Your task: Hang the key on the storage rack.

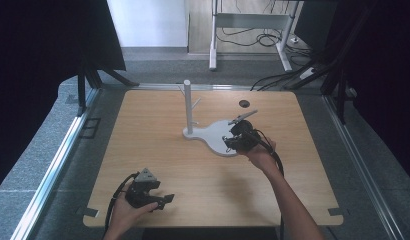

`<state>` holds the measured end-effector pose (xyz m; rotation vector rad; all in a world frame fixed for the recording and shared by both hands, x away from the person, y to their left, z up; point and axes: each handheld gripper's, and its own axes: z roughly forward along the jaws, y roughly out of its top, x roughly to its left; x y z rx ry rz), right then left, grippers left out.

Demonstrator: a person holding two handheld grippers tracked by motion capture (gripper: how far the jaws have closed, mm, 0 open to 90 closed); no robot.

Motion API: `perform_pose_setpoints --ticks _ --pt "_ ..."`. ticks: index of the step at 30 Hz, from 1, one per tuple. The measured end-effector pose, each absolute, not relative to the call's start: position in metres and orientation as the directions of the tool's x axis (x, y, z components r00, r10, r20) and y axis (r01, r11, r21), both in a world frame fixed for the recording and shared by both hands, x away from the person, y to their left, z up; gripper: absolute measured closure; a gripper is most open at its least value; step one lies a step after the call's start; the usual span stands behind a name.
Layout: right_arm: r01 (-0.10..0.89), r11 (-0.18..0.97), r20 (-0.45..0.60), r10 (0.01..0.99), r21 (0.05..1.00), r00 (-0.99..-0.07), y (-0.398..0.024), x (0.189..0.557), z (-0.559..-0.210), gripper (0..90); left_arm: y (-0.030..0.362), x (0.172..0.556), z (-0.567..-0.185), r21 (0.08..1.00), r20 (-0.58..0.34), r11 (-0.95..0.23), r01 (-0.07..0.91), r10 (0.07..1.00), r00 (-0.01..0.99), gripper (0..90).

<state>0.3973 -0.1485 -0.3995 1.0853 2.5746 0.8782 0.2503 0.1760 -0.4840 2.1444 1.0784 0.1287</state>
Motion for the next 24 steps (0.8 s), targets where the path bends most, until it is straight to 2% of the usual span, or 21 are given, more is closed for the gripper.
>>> perform_pose_setpoints --ticks 13,24 --pt "0.547 0.512 0.032 0.710 0.663 -0.703 -0.135 0.405 -0.384 84.4 0.176 0.250 -0.484 0.645 -0.216 -0.388 0.659 0.734 0.644 25.2" --pt "0.547 0.490 0.042 0.718 0.679 -0.695 -0.130 0.413 -0.377 84.4 0.177 0.250 -0.483 0.647 -0.217 -0.385 0.658 0.734 0.643 25.2"
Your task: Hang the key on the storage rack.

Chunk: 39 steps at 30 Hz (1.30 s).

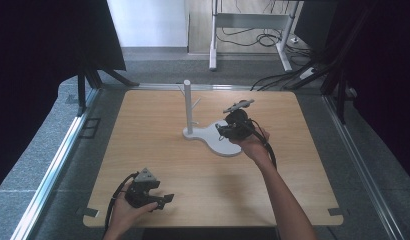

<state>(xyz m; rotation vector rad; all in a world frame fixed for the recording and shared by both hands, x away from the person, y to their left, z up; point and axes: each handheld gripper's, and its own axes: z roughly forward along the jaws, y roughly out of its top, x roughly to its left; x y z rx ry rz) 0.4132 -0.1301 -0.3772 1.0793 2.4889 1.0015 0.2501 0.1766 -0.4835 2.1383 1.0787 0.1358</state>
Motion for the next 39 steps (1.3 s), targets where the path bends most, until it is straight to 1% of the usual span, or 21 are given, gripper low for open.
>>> perform_pose_setpoints --ticks 18,39 --pt "0.555 0.481 0.027 0.739 0.678 -0.673 -0.126 0.428 -0.373 84.4 0.177 0.250 -0.484 0.646 -0.217 -0.386 0.658 0.734 0.644 25.2" --pt "0.544 0.510 0.004 0.727 0.667 -0.686 -0.110 0.442 -0.363 84.4 0.177 0.250 -0.483 0.648 -0.215 -0.388 0.656 0.732 0.646 25.2"
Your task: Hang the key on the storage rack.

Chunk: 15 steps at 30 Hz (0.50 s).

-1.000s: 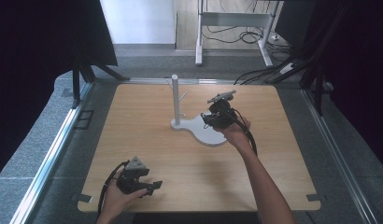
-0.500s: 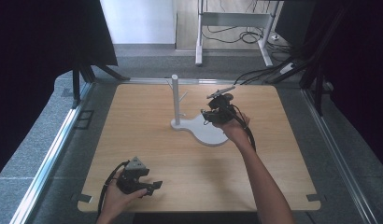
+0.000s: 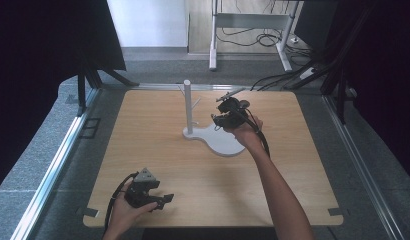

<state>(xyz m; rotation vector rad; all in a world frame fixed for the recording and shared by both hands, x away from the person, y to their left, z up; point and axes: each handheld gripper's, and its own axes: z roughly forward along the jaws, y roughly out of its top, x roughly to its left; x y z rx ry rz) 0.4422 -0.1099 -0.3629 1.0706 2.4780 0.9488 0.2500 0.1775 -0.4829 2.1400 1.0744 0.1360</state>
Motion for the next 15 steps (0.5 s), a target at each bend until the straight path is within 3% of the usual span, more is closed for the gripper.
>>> perform_pose_setpoints --ticks 15 --pt "0.539 0.522 0.005 0.715 0.661 -0.699 -0.093 0.453 -0.363 84.5 0.179 0.250 -0.482 0.650 -0.214 -0.389 0.653 0.731 0.648 25.2"
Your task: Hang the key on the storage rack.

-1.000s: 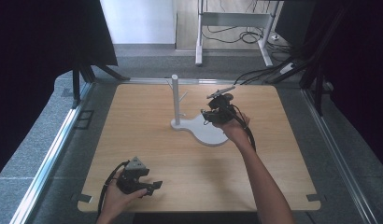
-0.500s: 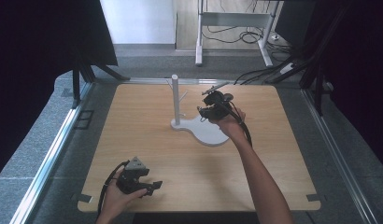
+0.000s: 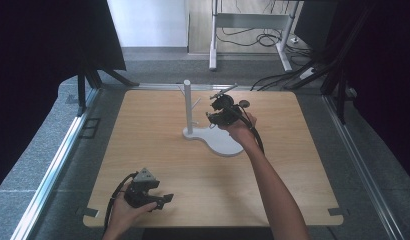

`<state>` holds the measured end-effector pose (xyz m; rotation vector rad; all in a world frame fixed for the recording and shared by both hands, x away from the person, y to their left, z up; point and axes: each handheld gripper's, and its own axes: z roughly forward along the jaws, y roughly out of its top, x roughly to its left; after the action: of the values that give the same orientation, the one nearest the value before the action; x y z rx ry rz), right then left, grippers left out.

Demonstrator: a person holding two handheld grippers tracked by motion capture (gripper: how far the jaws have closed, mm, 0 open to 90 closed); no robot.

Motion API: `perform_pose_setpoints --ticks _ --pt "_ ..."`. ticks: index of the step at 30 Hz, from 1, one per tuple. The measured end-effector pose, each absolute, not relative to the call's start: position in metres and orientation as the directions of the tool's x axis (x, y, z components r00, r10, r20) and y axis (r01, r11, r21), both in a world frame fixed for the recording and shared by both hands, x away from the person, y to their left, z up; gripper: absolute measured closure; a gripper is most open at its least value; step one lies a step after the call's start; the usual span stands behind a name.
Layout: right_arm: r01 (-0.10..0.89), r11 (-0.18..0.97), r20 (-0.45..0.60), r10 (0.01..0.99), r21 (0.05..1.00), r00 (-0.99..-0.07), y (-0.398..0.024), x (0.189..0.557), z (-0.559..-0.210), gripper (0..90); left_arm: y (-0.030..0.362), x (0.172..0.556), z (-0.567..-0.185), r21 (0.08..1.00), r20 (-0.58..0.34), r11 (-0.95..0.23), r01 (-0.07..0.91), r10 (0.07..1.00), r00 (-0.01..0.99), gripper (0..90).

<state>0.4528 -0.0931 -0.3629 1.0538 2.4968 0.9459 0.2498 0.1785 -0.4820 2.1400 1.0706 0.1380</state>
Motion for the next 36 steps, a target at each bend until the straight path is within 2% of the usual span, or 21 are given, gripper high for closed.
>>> perform_pose_setpoints --ticks 36 --pt "0.563 0.511 0.016 0.732 0.650 -0.682 -0.078 0.488 -0.356 84.4 0.185 0.250 -0.479 0.656 -0.221 -0.371 0.657 0.738 0.638 25.2"
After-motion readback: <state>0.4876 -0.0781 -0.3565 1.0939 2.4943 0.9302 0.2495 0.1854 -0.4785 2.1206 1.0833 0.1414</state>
